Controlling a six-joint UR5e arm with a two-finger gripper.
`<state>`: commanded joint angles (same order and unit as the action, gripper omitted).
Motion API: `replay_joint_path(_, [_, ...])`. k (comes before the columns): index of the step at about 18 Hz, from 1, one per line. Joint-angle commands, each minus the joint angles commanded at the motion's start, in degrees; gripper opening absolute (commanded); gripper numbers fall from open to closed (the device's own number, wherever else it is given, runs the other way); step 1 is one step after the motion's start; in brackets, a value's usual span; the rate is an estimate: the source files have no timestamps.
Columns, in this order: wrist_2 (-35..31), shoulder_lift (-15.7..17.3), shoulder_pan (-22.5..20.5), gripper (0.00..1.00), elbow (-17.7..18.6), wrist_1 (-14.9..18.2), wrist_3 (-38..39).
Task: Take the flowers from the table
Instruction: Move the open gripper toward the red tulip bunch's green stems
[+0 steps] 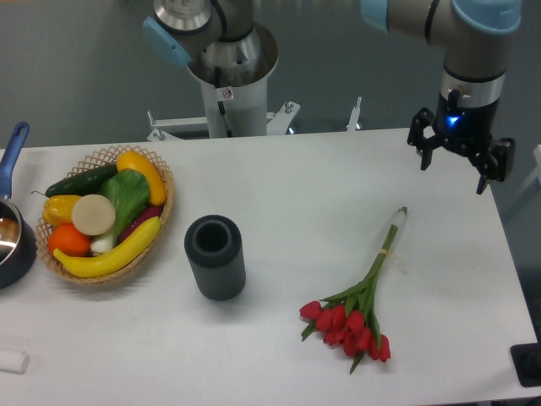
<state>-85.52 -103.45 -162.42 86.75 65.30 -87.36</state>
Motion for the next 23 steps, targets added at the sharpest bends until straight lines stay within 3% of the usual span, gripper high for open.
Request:
replay_joint_path(8, [1.58, -0.09, 0.53, 1.00, 1.32, -0.79, 1.66])
replay_joint_path(17, [1.67, -0.44, 1.49, 1.00, 8.96, -8.78, 10.63])
replay_joint_path(23, [1.58, -5.44, 5.79, 1.00, 8.70, -10.54, 20.38])
